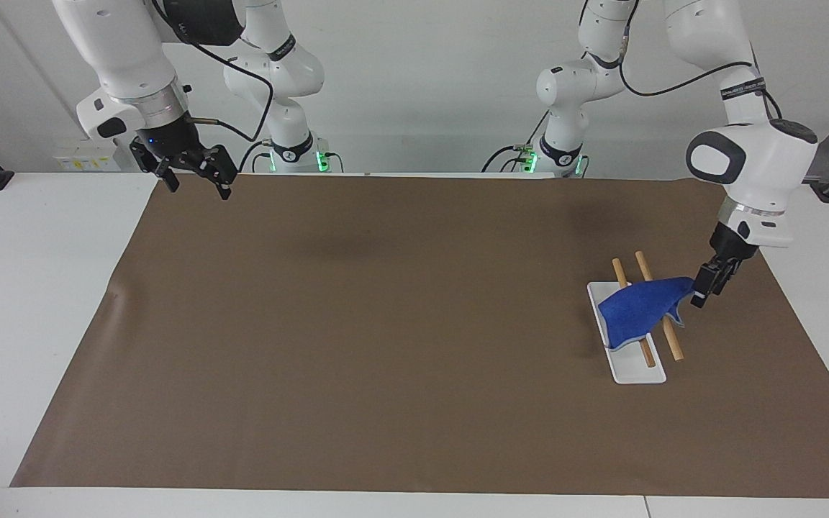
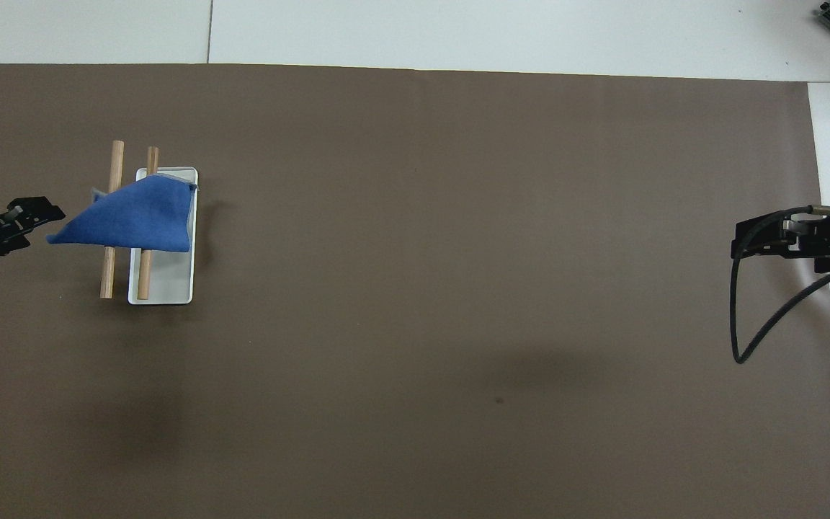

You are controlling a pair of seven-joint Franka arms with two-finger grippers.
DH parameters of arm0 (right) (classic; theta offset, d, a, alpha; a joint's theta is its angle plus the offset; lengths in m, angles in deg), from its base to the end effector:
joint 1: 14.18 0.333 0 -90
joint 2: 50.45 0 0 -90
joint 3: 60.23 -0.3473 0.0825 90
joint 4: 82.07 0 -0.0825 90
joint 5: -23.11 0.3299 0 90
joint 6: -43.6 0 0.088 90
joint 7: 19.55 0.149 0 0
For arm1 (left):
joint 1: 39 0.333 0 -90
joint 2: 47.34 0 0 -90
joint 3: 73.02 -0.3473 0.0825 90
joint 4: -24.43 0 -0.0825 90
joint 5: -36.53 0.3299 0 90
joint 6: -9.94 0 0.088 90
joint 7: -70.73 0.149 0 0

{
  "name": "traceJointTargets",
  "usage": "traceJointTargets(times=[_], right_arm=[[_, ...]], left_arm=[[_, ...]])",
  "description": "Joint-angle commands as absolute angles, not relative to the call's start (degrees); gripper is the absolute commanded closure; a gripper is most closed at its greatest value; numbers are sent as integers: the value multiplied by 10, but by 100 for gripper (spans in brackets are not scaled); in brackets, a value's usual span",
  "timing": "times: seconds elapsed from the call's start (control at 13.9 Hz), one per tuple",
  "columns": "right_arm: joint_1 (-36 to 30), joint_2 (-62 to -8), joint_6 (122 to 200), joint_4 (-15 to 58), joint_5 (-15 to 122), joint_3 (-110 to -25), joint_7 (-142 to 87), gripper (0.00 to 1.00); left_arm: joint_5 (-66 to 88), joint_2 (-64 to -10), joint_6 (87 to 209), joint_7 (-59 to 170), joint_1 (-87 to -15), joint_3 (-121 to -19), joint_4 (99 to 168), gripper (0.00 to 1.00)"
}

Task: Right arm passes towel to left arm to hang

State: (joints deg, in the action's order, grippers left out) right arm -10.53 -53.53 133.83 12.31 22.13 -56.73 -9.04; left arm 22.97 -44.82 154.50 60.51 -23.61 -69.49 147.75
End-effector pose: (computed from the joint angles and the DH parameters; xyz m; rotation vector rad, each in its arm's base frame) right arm 0.4806 -0.0021 0.6086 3.1132 -0.2817 -0.0272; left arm 0.5338 0.1089 0.4376 2.8242 0.8067 0.4858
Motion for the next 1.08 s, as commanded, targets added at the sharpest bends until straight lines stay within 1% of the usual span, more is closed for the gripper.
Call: traceJointTargets(times=[0.0, 0.14, 0.36, 0.5, 0.72, 0.86, 1.01], right_arm=[[-104, -541, 1332, 124, 233, -561, -101, 0], [-104, -541, 1332, 124, 233, -562, -101, 0], [-104, -541, 1332, 124, 233, -562, -101, 0], [-104, -541, 1332, 124, 233, -562, -101, 0], [-104, -541, 1332, 124, 233, -562, -101, 0], [-104, -541, 1332, 124, 233, -562, -101, 0], [-104, -541, 1332, 124, 233, -562, -101, 0]], left_arm=[[262, -411, 1422, 610, -208, -692, 1357, 24], [283, -392, 1344, 609, -208, -692, 1284, 24], [291, -391, 1287, 610, -209, -692, 1241, 25], [292, -398, 1226, 610, -212, -692, 1209, 25], [318, -427, 1105, 610, -224, -680, 1159, 26], [331, -446, 1047, 609, -244, -666, 1145, 26], [368, -452, 991, 609, -278, -659, 1128, 26]])
